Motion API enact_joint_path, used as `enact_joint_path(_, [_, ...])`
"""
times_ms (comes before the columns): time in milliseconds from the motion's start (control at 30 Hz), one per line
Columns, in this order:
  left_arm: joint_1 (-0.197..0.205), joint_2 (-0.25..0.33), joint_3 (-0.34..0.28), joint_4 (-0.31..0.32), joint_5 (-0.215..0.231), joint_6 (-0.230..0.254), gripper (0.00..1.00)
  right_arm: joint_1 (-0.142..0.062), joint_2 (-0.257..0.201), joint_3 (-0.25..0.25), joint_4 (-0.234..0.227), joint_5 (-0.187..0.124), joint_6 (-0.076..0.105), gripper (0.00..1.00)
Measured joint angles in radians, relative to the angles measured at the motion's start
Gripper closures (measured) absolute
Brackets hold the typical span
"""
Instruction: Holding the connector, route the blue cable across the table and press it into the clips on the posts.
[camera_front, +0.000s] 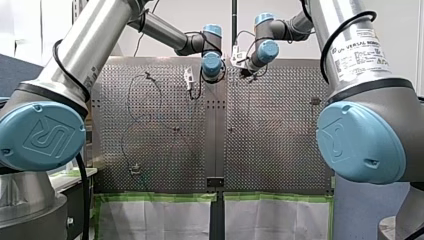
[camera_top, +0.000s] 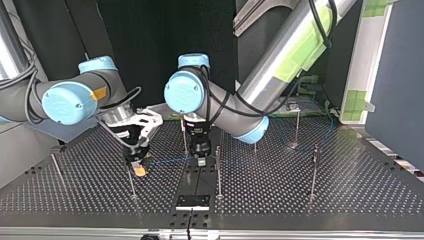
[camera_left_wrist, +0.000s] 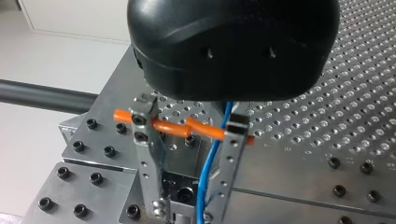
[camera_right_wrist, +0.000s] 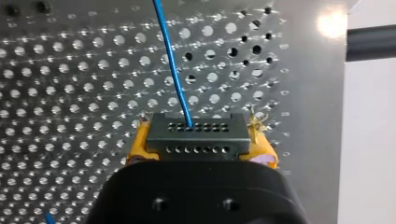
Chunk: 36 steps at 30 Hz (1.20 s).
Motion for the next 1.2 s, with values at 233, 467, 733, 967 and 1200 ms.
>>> enact_joint_path(233, [-0.020, 0.003, -0.035, 0.002, -0.047, -0.004, 0.98, 0.002, 0.000, 0.031, -0.002, 0.000, -0.003, 1.00])
enact_joint_path(467, [-0.037, 0.008, -0.090, 0.047, -0.048, -0.006, 0.98, 0.002, 0.000, 0.068, -0.003, -0.002, -0.005, 1.00])
enact_joint_path(733, [-0.046, 0.008, -0.161, 0.117, -0.014, -0.009, 0.98, 0.003, 0.000, 0.127, -0.006, -0.007, -0.021, 1.00])
enact_joint_path(967, [-0.022, 0.005, -0.231, 0.187, 0.054, -0.011, 0.98, -0.003, 0.000, 0.188, -0.012, -0.009, -0.043, 1.00])
enact_joint_path(1200, [0.006, -0.035, -0.299, 0.254, 0.121, -0.007, 0.98, -0.014, 0.000, 0.257, -0.052, -0.010, -0.045, 1.00])
